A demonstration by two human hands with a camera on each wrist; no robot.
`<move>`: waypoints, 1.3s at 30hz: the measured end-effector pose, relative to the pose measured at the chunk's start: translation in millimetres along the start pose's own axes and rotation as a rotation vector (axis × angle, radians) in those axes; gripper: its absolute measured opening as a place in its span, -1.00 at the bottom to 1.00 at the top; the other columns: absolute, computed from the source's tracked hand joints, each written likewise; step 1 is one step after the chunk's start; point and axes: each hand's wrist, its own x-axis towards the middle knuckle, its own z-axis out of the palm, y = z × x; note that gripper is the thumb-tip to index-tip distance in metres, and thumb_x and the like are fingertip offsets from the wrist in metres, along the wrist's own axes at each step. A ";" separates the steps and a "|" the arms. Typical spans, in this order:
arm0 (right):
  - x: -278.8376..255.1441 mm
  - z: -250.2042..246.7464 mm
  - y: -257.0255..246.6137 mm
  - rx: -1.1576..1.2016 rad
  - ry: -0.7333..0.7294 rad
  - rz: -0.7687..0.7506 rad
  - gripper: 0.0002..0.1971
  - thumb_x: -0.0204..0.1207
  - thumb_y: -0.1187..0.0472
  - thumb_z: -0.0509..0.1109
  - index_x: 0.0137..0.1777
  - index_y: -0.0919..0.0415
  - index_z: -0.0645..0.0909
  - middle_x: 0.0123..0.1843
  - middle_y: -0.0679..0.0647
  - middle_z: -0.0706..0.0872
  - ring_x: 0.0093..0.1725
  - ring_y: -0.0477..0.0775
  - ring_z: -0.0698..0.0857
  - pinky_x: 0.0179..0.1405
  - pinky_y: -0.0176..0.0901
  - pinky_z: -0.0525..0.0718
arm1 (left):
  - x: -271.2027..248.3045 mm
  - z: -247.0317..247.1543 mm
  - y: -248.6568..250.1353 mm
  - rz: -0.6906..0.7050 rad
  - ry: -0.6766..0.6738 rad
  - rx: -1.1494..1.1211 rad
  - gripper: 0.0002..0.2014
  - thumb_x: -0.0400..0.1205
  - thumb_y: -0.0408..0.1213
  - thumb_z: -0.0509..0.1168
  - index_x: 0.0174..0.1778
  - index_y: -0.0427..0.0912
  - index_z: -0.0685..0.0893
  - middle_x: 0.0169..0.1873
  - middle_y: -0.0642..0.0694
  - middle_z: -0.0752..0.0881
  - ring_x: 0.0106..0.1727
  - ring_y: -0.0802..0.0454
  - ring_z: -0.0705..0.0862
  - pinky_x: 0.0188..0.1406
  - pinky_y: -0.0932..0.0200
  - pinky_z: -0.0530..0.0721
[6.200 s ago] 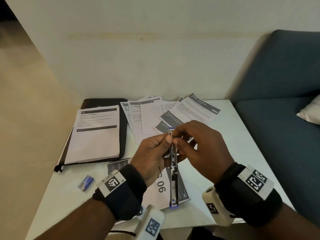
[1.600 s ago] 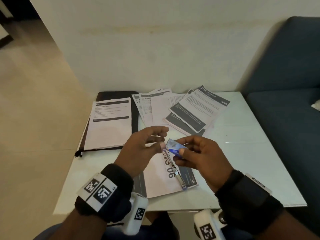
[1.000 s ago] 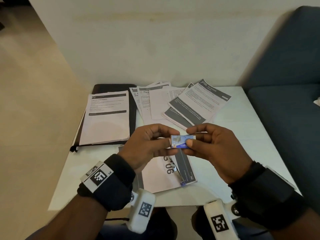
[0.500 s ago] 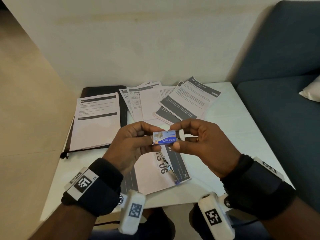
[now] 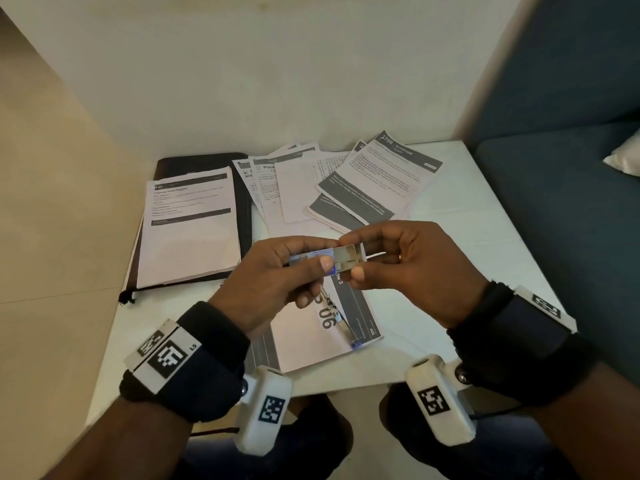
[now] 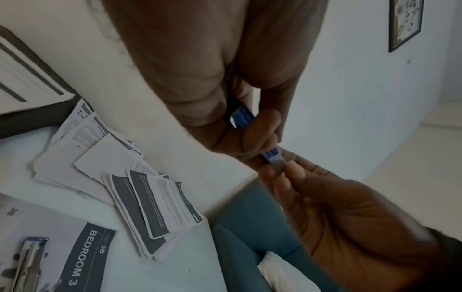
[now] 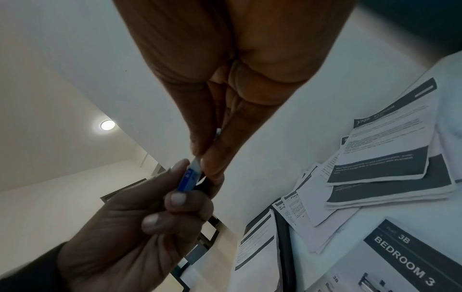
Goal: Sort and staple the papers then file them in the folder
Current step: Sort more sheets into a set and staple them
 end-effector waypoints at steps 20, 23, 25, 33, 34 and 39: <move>3.9 0.6 2.7 -0.454 0.221 -0.280 -0.88 0.47 0.26 0.55 -0.05 0.05 0.73 0.22 -0.11 0.71 0.18 -0.10 0.70 -0.02 -0.06 0.77 | 4.8 3.8 -3.3 -0.019 0.054 -0.135 -0.75 0.66 -0.52 0.28 0.19 -0.25 0.75 -0.38 -0.15 0.69 -0.39 0.03 0.56 -0.54 0.31 0.53; 5.4 5.7 5.9 -0.643 0.181 -0.234 -0.96 0.48 0.18 0.52 -0.10 0.03 0.77 0.34 -0.08 0.66 0.29 -0.11 0.63 0.17 0.07 0.71 | 4.9 6.6 -6.0 -0.011 0.050 -0.093 -0.75 0.67 -0.51 0.28 0.18 -0.23 0.75 -0.41 -0.18 0.66 -0.41 0.03 0.56 -0.52 0.30 0.55; 6.3 7.7 7.3 -0.668 0.163 -0.141 -0.93 0.51 0.11 0.50 -0.08 0.05 0.79 0.40 -0.07 0.65 0.33 -0.10 0.60 0.24 0.10 0.69 | 4.8 8.7 -7.8 -0.011 0.027 -0.078 -0.74 0.67 -0.50 0.28 0.21 -0.23 0.75 -0.39 -0.24 0.65 -0.39 0.00 0.55 -0.49 0.27 0.56; 8.5 3.3 4.0 -0.652 0.128 -0.104 -0.95 0.45 0.18 0.56 -0.12 0.03 0.78 0.42 -0.07 0.65 0.39 -0.11 0.57 0.29 0.04 0.65 | 3.6 11.0 -7.7 -0.061 0.006 -0.145 -0.71 0.68 -0.52 0.23 0.28 -0.29 0.72 -0.27 -0.34 0.64 -0.34 -0.02 0.57 -0.49 0.28 0.57; 8.8 2.0 4.3 -0.654 0.135 -0.107 -0.94 0.45 0.20 0.56 -0.11 0.03 0.78 0.41 -0.07 0.66 0.38 -0.11 0.57 0.29 0.03 0.64 | 3.2 10.4 -7.1 -0.072 0.004 -0.163 -0.71 0.68 -0.52 0.23 0.27 -0.29 0.71 -0.28 -0.32 0.64 -0.34 0.00 0.57 -0.51 0.29 0.56; 10.6 -1.3 8.9 -0.659 0.129 -0.156 -0.91 0.47 0.21 0.55 -0.06 0.04 0.81 0.35 -0.08 0.70 0.30 -0.13 0.63 0.20 -0.05 0.68 | 4.0 10.8 -6.8 -0.095 0.014 -0.193 -0.72 0.69 -0.51 0.21 0.25 -0.29 0.72 -0.29 -0.27 0.65 -0.36 0.04 0.57 -0.52 0.30 0.55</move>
